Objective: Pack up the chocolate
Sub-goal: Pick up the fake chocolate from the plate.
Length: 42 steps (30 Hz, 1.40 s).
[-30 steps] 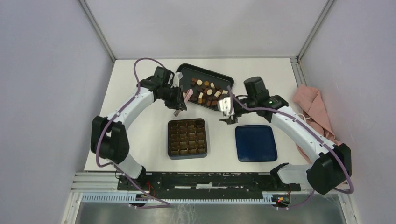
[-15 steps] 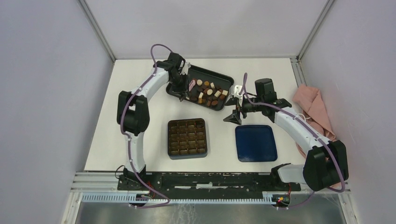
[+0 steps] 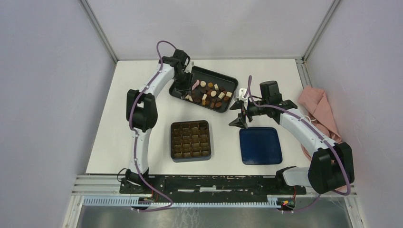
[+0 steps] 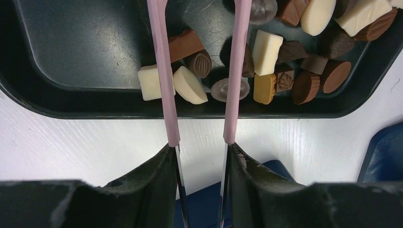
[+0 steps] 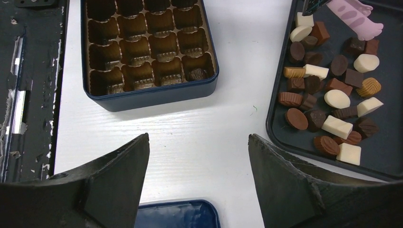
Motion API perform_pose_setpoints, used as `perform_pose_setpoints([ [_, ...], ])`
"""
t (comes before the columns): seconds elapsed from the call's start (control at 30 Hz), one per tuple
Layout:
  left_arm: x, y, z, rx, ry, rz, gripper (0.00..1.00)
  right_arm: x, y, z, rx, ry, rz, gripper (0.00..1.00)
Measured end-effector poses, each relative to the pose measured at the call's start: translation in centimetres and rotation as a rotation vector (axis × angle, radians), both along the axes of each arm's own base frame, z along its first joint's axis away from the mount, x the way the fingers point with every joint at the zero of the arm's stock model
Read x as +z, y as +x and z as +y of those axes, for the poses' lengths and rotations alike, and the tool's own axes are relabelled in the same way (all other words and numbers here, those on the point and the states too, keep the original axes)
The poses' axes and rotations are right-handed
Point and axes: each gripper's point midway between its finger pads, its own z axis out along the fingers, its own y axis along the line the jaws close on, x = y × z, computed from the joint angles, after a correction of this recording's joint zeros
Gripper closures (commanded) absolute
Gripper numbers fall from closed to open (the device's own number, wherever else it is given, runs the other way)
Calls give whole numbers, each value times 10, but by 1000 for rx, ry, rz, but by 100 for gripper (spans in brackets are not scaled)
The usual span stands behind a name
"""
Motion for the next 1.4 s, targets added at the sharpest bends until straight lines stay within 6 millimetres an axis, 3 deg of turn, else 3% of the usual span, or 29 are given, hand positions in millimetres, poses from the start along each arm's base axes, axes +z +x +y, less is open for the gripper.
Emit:
perform_pose_setpoints([
  [0.8, -31, 7, 5, -7, 68, 61, 57, -11, 0, 0, 13, -16, 31, 18],
  [1.13, -21, 13, -7, -25, 65, 24, 57, -12, -1, 0, 19, -20, 33, 18],
  [1.4, -44, 16, 0, -14, 125, 53, 59, -13, -2, -1, 23, -23, 38, 18],
])
